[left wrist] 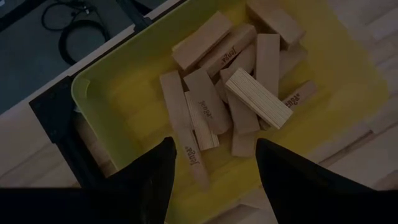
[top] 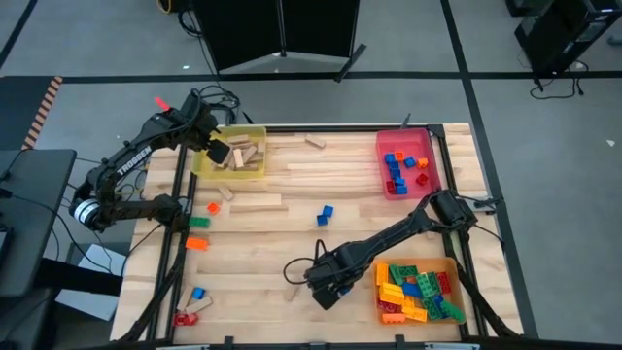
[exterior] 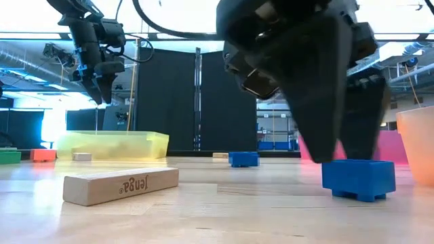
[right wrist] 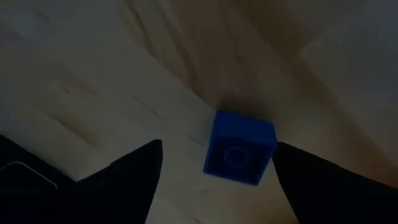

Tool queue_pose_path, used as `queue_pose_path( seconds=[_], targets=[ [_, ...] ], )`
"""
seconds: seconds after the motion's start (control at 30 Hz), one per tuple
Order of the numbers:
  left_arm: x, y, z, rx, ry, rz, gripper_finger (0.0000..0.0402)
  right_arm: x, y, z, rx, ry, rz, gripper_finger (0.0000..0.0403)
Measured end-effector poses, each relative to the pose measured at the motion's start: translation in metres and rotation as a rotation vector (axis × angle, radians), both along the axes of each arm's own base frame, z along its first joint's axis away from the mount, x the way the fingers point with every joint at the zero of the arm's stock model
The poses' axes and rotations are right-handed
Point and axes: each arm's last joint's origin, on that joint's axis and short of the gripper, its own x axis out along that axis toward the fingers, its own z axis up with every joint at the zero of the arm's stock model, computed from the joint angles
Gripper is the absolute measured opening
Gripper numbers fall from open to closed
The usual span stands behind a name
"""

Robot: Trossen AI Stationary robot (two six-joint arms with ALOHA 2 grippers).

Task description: Sort blocks by size

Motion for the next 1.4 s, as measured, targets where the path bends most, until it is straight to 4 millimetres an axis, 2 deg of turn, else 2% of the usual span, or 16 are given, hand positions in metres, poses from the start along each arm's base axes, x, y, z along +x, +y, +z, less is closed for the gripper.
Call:
queue_pose_path(
  seconds=[0.1, 0.23, 0.47, 0.6, 0.77, 0.87, 1.1, 1.27, 1.4],
  targets=[
    [0.0, 0.0, 0.0, 0.0, 0.0, 0.0, 0.0229, -0.004, 0.005, 0.0, -0.007, 0.022, -0.011, 0.0317],
    [0.0, 0.0, 0.0, 0.0, 0.0, 0.0, 0.0229, -0.006, 0.009, -0.001, -0.044, 0.011, -0.015, 0.0295],
    [0.0, 0.0, 0.0, -0.001, 0.0, 0.0, 0.0229, -0.006, 0.009, -0.001, -0.079, -0.005, -0.017, 0.0211],
    [0.0, -0.001, 0.0, -0.007, 0.004, 0.001, 0.0229, -0.004, 0.011, -0.009, -0.057, 0.007, -0.014, 0.0169],
    [-0.001, -0.001, -0.001, -0.018, 0.01, 0.001, 0.0229, -0.001, 0.014, -0.017, -0.006, 0.026, -0.002, 0.015],
    [-0.001, -0.002, -0.001, -0.018, 0.009, 0.0, 0.0229, 0.0, 0.011, -0.015, -0.021, 0.01, -0.01, 0.0147],
    [-0.001, -0.002, -0.001, -0.019, 0.005, 0.004, 0.0229, 0.001, -0.009, 0.009, -0.224, -0.118, -0.06, 0.0154],
    [-0.001, -0.001, -0.001, -0.019, 0.004, 0.004, 0.0229, -0.009, -0.031, 0.044, -0.386, -0.168, -0.108, 0.0155],
    [-0.001, -0.001, -0.001, -0.018, 0.004, 0.003, 0.0229, -0.027, -0.056, 0.075, -0.57, -0.149, -0.14, 0.0155]
  ],
)
